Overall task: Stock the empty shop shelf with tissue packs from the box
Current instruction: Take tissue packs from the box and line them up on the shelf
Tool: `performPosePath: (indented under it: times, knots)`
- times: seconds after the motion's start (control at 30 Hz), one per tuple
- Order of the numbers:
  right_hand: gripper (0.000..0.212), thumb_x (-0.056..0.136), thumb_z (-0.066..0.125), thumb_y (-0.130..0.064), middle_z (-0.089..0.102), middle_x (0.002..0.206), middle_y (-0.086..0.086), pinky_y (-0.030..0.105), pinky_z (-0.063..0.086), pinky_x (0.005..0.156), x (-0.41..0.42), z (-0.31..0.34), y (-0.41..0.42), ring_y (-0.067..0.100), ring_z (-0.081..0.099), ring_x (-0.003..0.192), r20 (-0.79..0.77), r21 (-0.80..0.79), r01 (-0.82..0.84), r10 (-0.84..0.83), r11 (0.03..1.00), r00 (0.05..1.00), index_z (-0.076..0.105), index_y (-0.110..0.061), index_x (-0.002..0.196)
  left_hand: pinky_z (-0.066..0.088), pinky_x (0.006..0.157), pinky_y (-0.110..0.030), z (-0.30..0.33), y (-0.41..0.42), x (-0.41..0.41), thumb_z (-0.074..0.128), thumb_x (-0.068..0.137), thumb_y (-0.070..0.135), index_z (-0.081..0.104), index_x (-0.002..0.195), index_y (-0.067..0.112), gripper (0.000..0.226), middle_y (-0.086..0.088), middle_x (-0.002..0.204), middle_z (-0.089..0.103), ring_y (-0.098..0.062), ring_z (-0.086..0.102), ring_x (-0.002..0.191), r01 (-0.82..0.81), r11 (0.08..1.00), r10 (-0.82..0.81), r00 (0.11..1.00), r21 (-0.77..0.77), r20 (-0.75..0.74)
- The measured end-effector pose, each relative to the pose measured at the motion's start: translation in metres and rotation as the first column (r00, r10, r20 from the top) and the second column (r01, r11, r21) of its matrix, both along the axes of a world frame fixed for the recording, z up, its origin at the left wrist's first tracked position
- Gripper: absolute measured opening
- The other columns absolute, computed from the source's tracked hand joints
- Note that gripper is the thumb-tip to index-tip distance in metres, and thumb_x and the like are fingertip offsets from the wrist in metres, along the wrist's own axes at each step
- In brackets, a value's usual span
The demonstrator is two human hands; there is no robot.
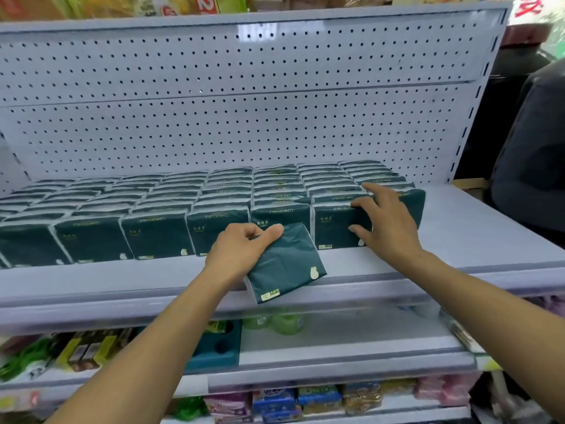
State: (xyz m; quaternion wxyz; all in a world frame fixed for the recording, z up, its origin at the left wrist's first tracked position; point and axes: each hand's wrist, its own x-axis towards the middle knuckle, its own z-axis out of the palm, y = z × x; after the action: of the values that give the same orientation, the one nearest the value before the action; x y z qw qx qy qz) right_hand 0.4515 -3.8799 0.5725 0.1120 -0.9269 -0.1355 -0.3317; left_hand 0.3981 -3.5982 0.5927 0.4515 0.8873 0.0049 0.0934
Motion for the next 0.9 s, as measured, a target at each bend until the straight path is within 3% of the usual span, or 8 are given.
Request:
performPosePath:
  times: [0.23,0.3,0.37,0.43,0.57,0.7,0.8,0.9]
  knots:
    - [0.043,0.089,0.063,-0.040,0.051,0.136,0.007,0.045,0.045,0.092,-0.013,0.005,0.003,0.027,0.048,0.121,0.167,0.055,-0.122,0.112,0.991,0.980,0.059,-0.018,0.126,0.055,0.075,-0.043,0.002,-0.010,0.010,0.057,0.073,0.078,0.062,0.062,0.024,0.055,0.008,0.067,0.068,-0.018,0.067,0.072,0.069,0.998,-0.069,0.997,0.013,-0.015]
    - [0.045,0.091,0.056,-0.048,0.056,0.126,-0.007,0.036,0.050,0.087,-0.032,0.015,0.014,0.013,0.056,0.108,-0.012,0.258,-0.297,0.311,0.919,0.950,0.053,-0.030,0.132,0.057,0.078,-0.044,0.004,-0.023,0.011,0.052,0.071,0.083,0.066,0.068,0.028,0.056,0.010,0.071,0.070,-0.016,0.068,0.076,0.093,0.994,-0.094,0.996,0.056,-0.002]
    - [0.051,0.088,0.064,-0.045,0.057,0.118,-0.015,0.023,0.050,0.080,-0.046,0.020,0.023,0.007,0.059,0.101,-0.260,0.507,-0.364,0.542,0.781,0.799,0.045,-0.040,0.135,0.057,0.077,-0.045,0.007,-0.040,0.012,0.047,0.068,0.086,0.067,0.073,0.032,0.058,0.013,0.074,0.071,-0.013,0.068,0.077,0.099,0.985,-0.105,0.994,0.139,0.037]
    - [0.054,0.085,0.072,-0.032,0.057,0.119,-0.019,0.016,0.048,0.077,-0.051,0.020,0.020,0.004,0.058,0.103,-0.311,0.545,-0.386,0.608,0.744,0.731,0.049,-0.038,0.134,0.056,0.077,-0.043,0.009,-0.056,0.010,0.046,0.069,0.086,0.067,0.077,0.034,0.056,0.016,0.080,0.070,-0.010,0.067,0.081,0.101,0.971,-0.121,0.989,0.216,0.082]
    - [0.031,0.080,0.078,-0.014,0.069,0.102,-0.011,0.017,0.049,0.069,-0.059,0.019,-0.010,0.014,0.064,0.089,-0.265,0.632,-0.355,0.623,0.689,0.736,0.068,-0.024,0.108,0.054,0.081,-0.038,0.010,-0.085,0.004,0.050,0.078,0.078,0.067,0.082,0.035,0.047,0.019,0.088,0.069,-0.004,0.064,0.089,0.183,0.950,-0.220,0.967,0.251,0.128]
    - [0.029,0.075,0.081,-0.007,0.071,0.095,-0.002,0.038,0.056,0.080,-0.063,0.019,-0.059,0.031,0.064,0.090,-0.191,0.725,-0.245,0.529,0.644,0.827,0.070,-0.024,0.095,0.050,0.078,-0.036,0.016,-0.097,0.009,0.049,0.090,0.063,0.064,0.096,0.035,0.032,0.017,0.098,0.063,-0.009,0.056,0.096,0.088,0.944,-0.208,0.907,0.320,0.367]
    - [0.029,0.073,0.081,-0.004,0.071,0.093,-0.007,0.035,0.054,0.083,-0.057,0.021,-0.100,0.031,0.063,0.090,-0.143,0.739,-0.154,0.375,0.656,0.916,0.069,-0.023,0.091,0.037,0.105,-0.040,0.010,-0.095,0.025,0.056,0.092,0.054,0.051,0.134,0.027,0.051,0.005,0.137,0.051,-0.017,0.042,0.129,-0.023,0.880,-0.231,0.851,0.474,0.472]
    - [0.030,0.073,0.081,-0.002,0.069,0.092,-0.011,0.025,0.049,0.077,-0.045,0.021,-0.123,0.021,0.058,0.081,-0.159,0.680,-0.095,0.273,0.727,0.949,0.068,-0.024,0.089,0.011,0.121,-0.045,0.002,-0.099,0.039,0.059,0.087,0.060,0.021,0.153,0.028,0.083,0.003,0.161,0.021,-0.020,0.017,0.148,-0.041,0.697,-0.337,0.862,0.716,0.378]
